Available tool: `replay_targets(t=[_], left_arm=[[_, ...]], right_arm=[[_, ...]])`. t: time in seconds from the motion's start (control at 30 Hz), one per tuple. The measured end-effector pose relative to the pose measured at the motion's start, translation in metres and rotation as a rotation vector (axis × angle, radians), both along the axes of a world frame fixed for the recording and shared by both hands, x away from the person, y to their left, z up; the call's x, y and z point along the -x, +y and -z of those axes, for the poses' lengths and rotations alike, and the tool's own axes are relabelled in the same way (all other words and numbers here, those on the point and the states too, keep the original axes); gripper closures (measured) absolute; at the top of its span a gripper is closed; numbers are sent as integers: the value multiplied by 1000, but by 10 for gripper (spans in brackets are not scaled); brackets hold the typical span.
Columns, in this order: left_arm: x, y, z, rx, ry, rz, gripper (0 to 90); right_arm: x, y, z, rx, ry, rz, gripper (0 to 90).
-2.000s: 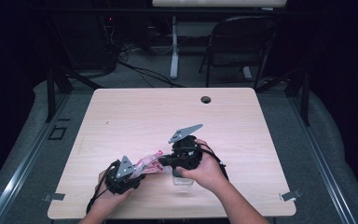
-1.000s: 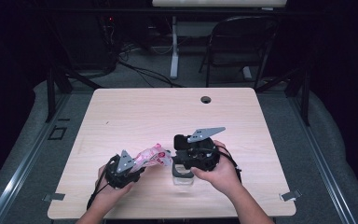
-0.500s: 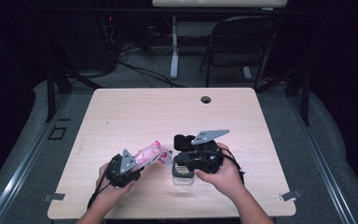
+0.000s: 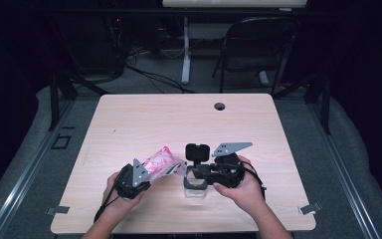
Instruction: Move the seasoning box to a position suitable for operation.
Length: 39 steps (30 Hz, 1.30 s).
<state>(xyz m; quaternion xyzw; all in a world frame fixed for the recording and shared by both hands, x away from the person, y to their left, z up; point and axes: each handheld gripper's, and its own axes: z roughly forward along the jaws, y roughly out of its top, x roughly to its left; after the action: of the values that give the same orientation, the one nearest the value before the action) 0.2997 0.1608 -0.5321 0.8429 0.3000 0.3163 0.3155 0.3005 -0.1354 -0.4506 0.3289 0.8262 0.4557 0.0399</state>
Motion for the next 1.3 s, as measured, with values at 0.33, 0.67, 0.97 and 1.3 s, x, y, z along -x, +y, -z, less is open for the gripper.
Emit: replay_targets(t=[0.33, 0.67, 0.97, 1.3], left_arm=[[0, -4, -3, -45, -49, -12, 599], [3, -10, -4, -111, -95, -12, 599], [4, -11, -6, -142, -124, -10, 600], [6, -15, -6, -183, -157, -2, 600]], right_arm=[[1, -3, 4, 5, 5, 5, 720], [2, -5, 1, 1, 0, 9, 719], [2, -9, -5, -8, -12, 23, 732], [-2, -10, -10, -20, -18, 37, 762]])
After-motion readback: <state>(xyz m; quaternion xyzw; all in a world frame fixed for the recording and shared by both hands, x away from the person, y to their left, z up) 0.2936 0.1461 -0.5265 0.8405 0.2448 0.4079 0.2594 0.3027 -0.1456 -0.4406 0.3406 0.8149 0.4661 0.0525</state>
